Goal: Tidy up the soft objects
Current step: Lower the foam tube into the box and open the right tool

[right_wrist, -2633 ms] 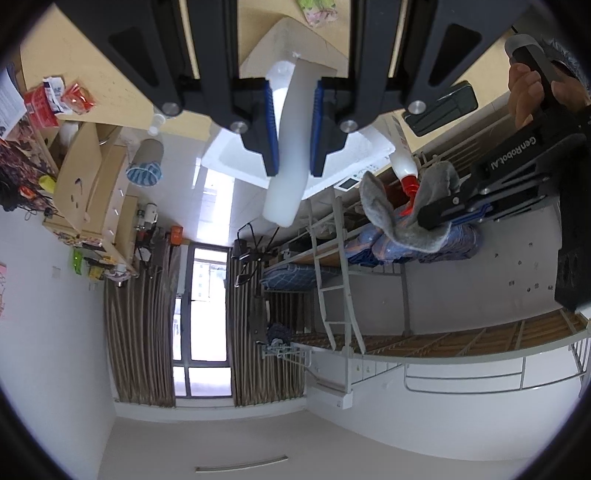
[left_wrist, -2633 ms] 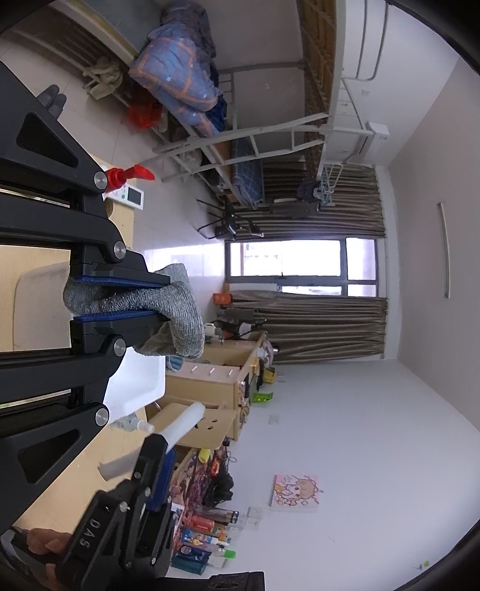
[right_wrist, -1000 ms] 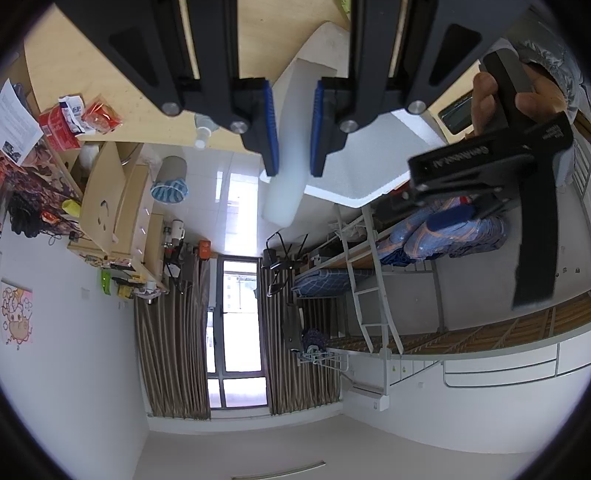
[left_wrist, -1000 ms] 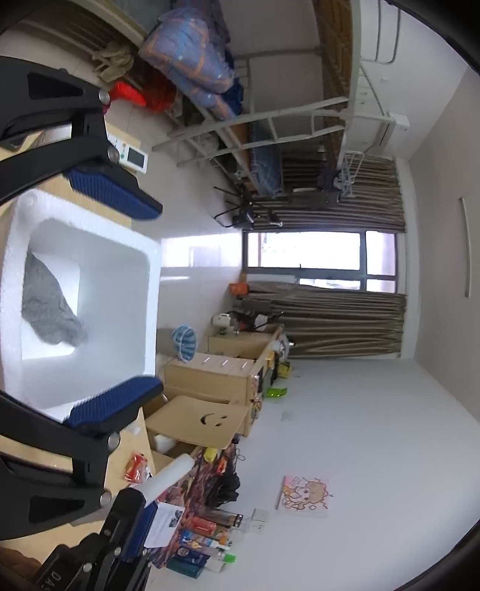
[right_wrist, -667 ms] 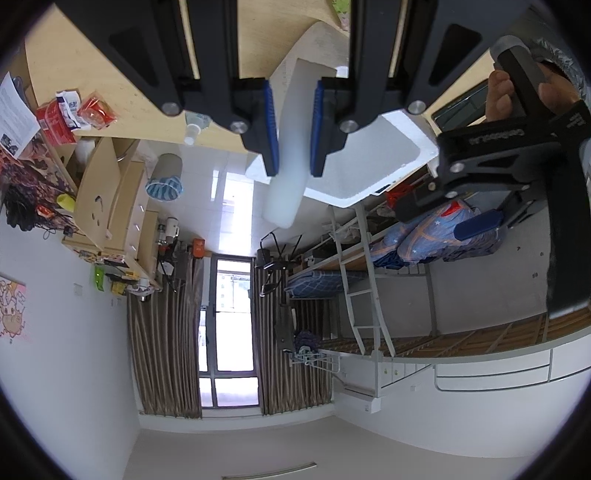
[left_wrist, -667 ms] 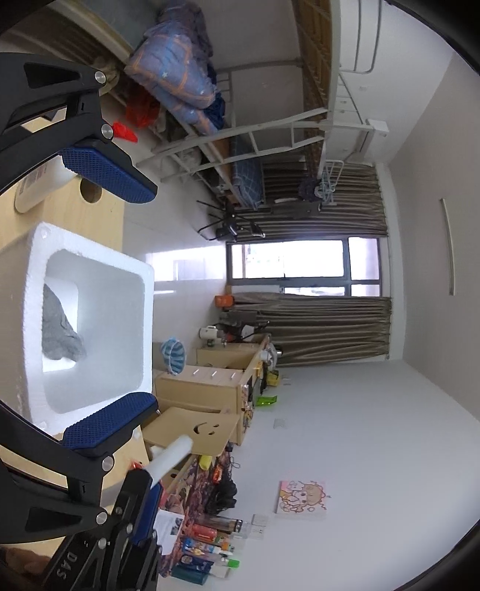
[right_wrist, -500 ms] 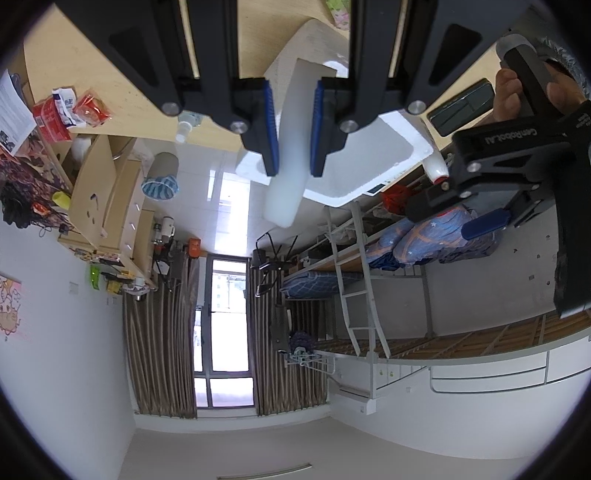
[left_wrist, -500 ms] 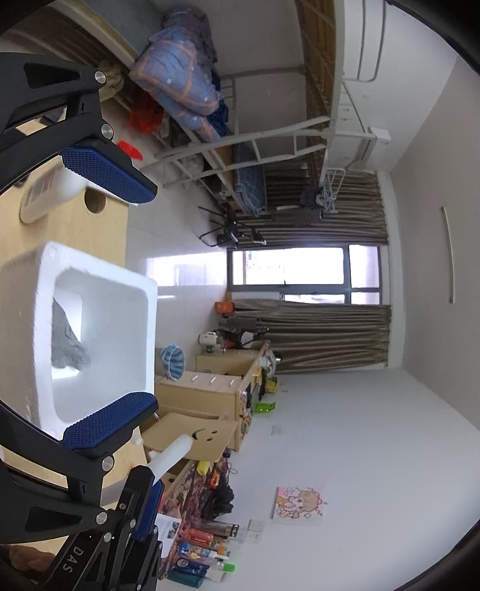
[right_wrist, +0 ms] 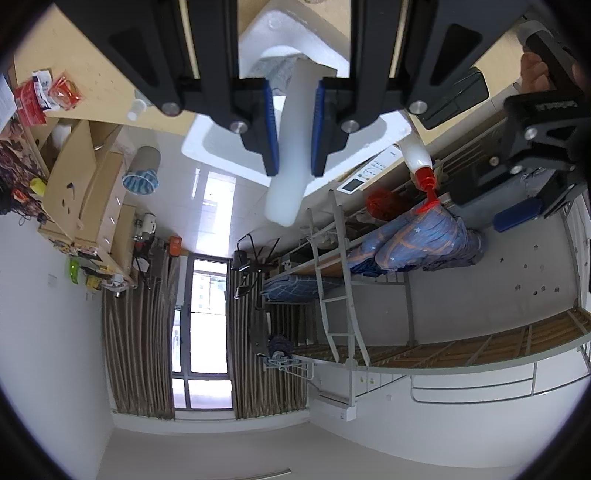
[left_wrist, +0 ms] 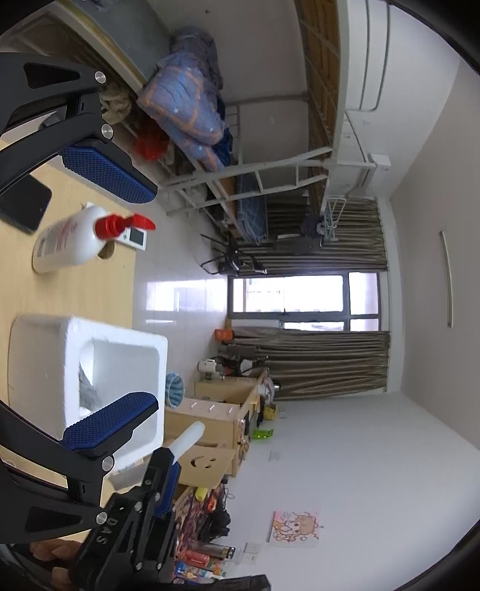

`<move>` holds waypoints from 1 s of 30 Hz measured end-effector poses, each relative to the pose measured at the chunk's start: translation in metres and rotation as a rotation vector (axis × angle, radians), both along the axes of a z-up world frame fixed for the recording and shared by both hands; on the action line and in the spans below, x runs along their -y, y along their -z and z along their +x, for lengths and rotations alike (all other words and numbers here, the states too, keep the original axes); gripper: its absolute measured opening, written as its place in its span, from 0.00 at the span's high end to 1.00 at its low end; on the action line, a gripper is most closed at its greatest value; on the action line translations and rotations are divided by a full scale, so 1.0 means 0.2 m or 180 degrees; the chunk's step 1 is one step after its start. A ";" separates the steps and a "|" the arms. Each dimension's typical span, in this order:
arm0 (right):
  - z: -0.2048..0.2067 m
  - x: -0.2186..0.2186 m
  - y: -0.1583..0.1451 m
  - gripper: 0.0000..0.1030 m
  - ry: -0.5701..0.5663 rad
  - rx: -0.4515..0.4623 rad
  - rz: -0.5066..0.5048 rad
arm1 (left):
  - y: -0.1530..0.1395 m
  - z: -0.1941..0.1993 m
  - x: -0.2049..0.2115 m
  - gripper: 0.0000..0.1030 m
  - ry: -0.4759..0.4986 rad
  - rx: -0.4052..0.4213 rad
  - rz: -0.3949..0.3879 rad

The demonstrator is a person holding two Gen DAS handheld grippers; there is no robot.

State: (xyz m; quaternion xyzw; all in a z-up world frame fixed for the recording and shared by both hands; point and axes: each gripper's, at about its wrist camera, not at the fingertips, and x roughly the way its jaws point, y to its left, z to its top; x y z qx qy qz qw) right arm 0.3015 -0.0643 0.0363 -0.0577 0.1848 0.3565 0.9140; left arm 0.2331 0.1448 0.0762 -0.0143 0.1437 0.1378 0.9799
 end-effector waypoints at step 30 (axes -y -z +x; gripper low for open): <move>0.12 -0.03 0.04 0.14 0.0171 -0.0208 -0.0056 | 0.00 -0.08 -0.09 0.01 -0.0034 0.0022 -0.0055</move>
